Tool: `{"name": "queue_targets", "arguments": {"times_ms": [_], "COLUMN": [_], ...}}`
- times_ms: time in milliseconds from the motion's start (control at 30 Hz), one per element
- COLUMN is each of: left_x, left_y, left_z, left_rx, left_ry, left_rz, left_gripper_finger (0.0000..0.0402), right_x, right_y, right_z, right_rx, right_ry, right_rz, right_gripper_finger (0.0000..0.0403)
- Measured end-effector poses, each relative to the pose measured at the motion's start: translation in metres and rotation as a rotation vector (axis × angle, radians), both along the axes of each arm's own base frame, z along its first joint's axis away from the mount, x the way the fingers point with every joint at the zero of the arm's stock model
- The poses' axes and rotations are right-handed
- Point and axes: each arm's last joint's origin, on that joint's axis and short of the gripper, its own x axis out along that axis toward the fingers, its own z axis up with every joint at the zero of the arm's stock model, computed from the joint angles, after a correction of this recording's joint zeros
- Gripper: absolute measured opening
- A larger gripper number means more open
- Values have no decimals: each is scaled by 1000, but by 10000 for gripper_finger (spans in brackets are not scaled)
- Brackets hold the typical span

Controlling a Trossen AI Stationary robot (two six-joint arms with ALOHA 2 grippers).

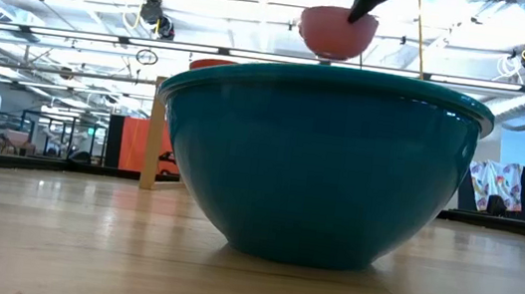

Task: Place and stack bowls onto a shelf
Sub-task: Stack the pink bowl on the green bowl on the shelf

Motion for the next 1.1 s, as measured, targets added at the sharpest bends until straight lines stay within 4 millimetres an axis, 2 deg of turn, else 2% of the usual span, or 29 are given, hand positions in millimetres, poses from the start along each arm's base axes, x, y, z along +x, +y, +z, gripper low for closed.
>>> {"name": "queue_targets", "arguments": {"times_ms": [300,600,767,1100], "left_x": [0,0,0,0], "left_y": [1,1,2,2], "left_z": [0,0,0,0], "left_rx": [-20,-40,-38,-34], "left_ry": [-4,-8,-8,-7], "left_rz": [31,64,70,69], "left_gripper_finger": [62,62,62,62], "right_x": [-16,-4,-1,-3], "right_y": [-48,-82,-91,-89], "right_z": [-8,-36,-45,-51], "right_rx": [92,133,221,270], "right_ry": [-47,-4,-16,18], "right_rz": [-3,17,37,53], "right_gripper_finger": [0,0,0,0]}}
